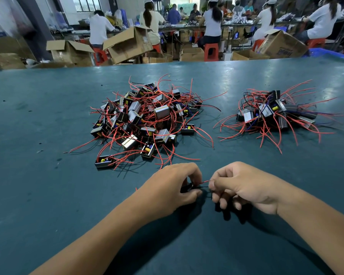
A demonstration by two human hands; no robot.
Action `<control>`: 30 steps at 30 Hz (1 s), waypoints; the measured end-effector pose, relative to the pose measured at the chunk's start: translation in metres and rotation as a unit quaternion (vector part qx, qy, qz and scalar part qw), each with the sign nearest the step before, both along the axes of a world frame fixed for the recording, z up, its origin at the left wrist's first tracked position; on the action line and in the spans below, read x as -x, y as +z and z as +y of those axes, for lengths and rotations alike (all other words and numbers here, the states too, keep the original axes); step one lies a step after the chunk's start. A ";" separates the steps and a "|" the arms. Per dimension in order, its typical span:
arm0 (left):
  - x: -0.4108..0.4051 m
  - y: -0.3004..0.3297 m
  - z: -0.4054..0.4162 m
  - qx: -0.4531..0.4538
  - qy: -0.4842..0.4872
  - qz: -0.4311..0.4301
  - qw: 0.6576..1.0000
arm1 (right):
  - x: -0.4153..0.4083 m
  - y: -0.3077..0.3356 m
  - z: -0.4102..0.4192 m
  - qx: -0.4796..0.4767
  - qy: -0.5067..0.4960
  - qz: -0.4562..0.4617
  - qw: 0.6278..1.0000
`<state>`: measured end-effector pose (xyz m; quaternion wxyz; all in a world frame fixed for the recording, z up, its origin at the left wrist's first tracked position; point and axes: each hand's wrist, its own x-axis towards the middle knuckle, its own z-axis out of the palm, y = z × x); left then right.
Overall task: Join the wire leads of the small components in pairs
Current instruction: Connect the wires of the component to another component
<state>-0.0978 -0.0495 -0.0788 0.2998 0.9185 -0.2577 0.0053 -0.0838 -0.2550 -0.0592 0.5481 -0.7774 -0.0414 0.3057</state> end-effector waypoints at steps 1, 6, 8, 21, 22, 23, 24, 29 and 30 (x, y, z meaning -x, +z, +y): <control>0.001 0.000 0.000 -0.001 -0.002 -0.001 1.000 | 0.000 0.000 0.000 0.001 0.000 0.000 1.000; 0.003 0.001 -0.001 -0.007 -0.004 -0.008 1.000 | 0.001 -0.001 0.002 0.009 -0.001 -0.010 1.000; 0.005 0.001 -0.003 -0.017 0.004 -0.025 1.000 | 0.001 -0.003 0.002 0.011 0.001 -0.019 1.000; 0.004 0.000 -0.003 -0.025 0.029 -0.031 0.999 | -0.008 0.006 -0.017 0.089 -0.041 -0.189 0.977; 0.003 0.000 -0.003 -0.024 0.028 -0.033 0.999 | -0.009 0.008 -0.020 0.108 -0.018 -0.246 0.963; 0.003 0.000 -0.002 -0.023 0.027 -0.035 0.999 | -0.008 0.010 -0.021 0.132 0.019 -0.305 0.943; 0.003 -0.001 -0.003 -0.022 0.025 -0.037 0.999 | -0.006 0.009 -0.021 0.161 0.059 -0.358 0.918; 0.001 -0.002 -0.002 -0.014 0.017 -0.040 0.999 | -0.002 -0.005 -0.013 0.261 0.159 -0.487 0.818; 0.001 -0.002 -0.002 -0.014 0.017 -0.042 0.999 | -0.002 -0.006 -0.012 0.262 0.160 -0.497 0.812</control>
